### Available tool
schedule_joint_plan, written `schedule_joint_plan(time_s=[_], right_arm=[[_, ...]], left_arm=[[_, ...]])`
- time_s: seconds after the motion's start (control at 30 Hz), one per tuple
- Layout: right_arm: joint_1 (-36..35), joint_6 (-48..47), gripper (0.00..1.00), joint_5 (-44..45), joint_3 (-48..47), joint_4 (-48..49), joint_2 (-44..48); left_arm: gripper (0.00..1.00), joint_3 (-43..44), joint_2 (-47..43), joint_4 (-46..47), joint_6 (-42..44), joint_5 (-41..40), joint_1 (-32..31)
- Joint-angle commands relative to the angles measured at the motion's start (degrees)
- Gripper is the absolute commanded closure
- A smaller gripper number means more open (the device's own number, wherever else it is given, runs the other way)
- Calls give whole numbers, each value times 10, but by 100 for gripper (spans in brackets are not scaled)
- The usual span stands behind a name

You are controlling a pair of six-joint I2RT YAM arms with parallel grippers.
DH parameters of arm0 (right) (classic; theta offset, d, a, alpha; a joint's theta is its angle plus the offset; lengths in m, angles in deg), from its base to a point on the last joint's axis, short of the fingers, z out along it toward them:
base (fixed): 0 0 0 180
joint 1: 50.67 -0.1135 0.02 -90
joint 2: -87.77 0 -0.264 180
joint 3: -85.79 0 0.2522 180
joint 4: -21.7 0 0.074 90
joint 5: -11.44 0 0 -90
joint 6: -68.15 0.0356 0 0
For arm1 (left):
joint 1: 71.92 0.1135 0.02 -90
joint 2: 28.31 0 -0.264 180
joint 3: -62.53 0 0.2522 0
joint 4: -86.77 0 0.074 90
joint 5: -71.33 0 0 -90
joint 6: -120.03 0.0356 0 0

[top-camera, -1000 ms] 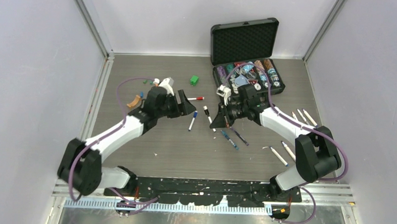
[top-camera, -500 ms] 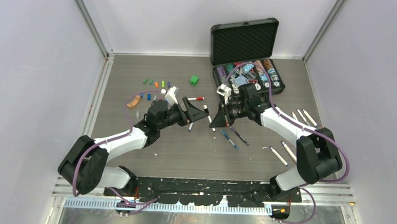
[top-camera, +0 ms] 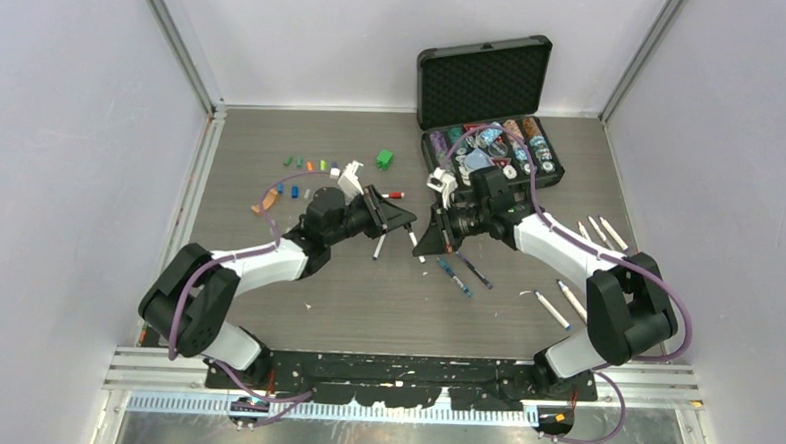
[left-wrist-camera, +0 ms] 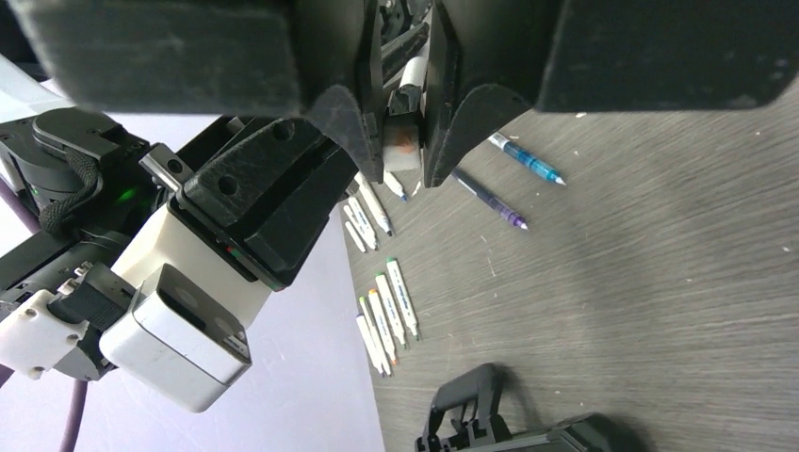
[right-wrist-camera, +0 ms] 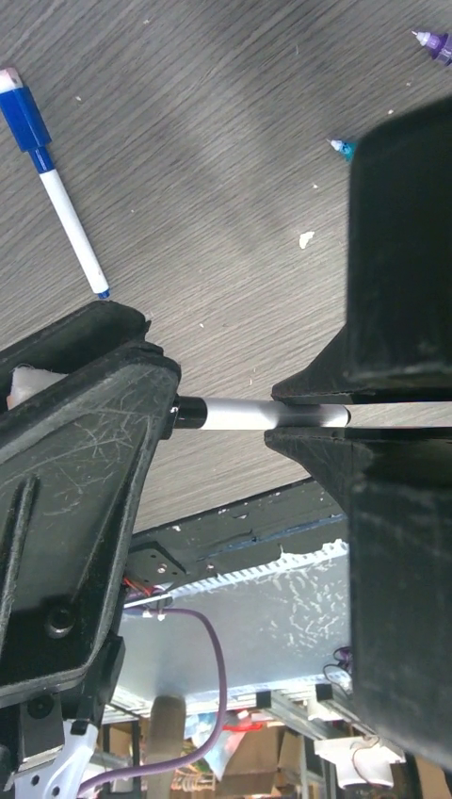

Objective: Open the pen caps
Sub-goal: Open the pen cap from the pen.

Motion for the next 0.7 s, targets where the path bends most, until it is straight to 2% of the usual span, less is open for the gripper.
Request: schedule_joint_plan(time_s=[0.0,0.03,0.1,0.13,0.23,0.33,0.5,0.67], right_arm=[[-3,12,100,-4,-22,23,1],[-3,14,100,-4,-23,23,0],[-3,20,100,-5,-23,26,-4],[-3,23,100,-7,-22,26,-5],[-10,23,100,-14,-20,21,-9],[-24,14,100,-4,-17,13,-9],[-36,2,100,6,-24,-4,-22],[-39,-2,100,5,-25,-6,-22]], left_arm=[[83,17,-3,28,-3,0,-3],[85,18,-5,26,-1,0,-4],[98,20,-13,16,8,-10,-3],[100,23,-20,8,16,-21,-3],[100,59,-54,-75,67,-62,9],[100,116,-91,-200,116,-107,59],[100,179,-103,-247,112,-80,200],[100,207,-111,-271,119,-47,252]])
